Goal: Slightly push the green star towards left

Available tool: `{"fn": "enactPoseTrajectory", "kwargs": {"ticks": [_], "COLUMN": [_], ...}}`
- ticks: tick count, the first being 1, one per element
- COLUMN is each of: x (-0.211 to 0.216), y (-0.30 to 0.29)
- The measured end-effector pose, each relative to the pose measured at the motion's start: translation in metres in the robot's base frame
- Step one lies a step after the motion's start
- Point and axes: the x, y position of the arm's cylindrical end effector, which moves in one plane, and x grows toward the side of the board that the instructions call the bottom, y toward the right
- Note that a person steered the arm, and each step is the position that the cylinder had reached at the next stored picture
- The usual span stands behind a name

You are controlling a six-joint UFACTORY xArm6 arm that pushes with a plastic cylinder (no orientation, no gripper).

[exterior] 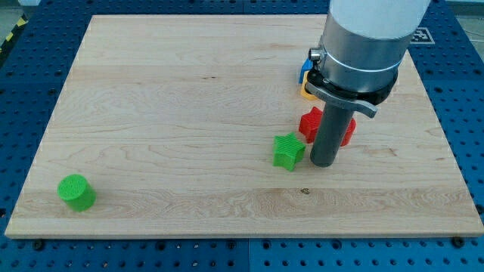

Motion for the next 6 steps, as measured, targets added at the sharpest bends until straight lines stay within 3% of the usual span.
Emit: {"fn": "enactPoseTrajectory", "kwargs": {"ticks": [4, 6], "x": [-0.008, -0.007], "y": [-0.074, -0.082]}}
